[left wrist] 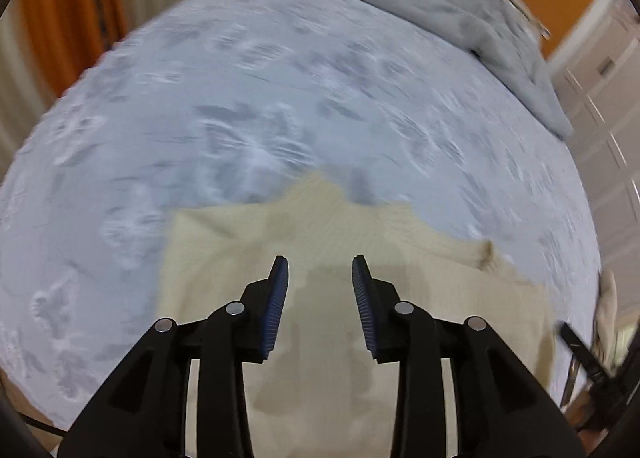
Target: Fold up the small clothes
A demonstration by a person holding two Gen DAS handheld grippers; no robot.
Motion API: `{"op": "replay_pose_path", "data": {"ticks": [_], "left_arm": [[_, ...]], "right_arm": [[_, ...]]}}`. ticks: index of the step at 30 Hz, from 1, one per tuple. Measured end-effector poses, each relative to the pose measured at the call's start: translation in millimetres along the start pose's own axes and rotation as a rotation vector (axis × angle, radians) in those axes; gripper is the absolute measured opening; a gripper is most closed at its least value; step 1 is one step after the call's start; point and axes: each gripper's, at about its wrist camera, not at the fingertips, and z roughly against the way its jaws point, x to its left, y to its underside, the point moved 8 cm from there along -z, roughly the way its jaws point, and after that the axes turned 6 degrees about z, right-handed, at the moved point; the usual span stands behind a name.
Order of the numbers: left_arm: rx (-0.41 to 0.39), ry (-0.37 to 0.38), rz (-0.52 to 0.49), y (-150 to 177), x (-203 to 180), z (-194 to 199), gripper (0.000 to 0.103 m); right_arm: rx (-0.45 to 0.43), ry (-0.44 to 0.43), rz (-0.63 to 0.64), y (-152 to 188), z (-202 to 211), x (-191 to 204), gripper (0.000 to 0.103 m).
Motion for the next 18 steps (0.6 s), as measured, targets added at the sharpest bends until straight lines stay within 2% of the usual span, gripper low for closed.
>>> {"op": "replay_pose_path", "data": {"ticks": [2, 4, 5, 6, 8, 11, 12, 14, 15, 16, 17, 18], "left_arm": [[0.032, -0.017, -0.022, 11, -12, -18, 0.032], [0.088, -0.065, -0.021, 26, -12, -42, 0.032], [0.103, -0.084, -0.013, 33, -9, -47, 0.032], [0.096, -0.082, 0.0, 36, -2, -50, 0.032], [0.077, -0.06, -0.002, 35, 3, -49, 0.031], [0.093, -0.048, -0.036, 35, 5, -49, 0.032], [0.093, -0.047, -0.04, 35, 6, -49, 0.032], [0.083, -0.049, -0.045, 36, 5, -51, 0.032], [0.075, -0.054, -0.05, 36, 4, -51, 0.032], [0.069, -0.059, -0.048, 37, 4, -50, 0.031], [0.064, -0.051, -0.039, 36, 3, -47, 0.032], [0.063, -0.019, -0.016, 35, 4, -39, 0.032]], "right_arm": [[0.063, -0.071, 0.064, 9, -30, 46, 0.021], [0.112, -0.114, 0.119, 17, -53, 79, 0.019], [0.131, -0.108, 0.144, 21, -63, 85, 0.016], [0.136, -0.089, 0.153, 23, -69, 82, 0.007], [0.117, -0.027, 0.134, 15, -69, 48, 0.006], [0.087, 0.16, 0.009, 10, -53, -53, 0.005], [0.087, 0.19, -0.063, 14, -47, -92, 0.0], [0.091, 0.166, -0.202, 26, -28, -147, 0.0], [0.083, 0.156, -0.227, 28, -16, -155, 0.0], [0.086, 0.203, -0.225, 29, -6, -158, 0.0], [0.075, 0.223, -0.196, 28, 7, -152, 0.008], [0.051, 0.195, -0.172, 29, 21, -142, 0.012]]}}
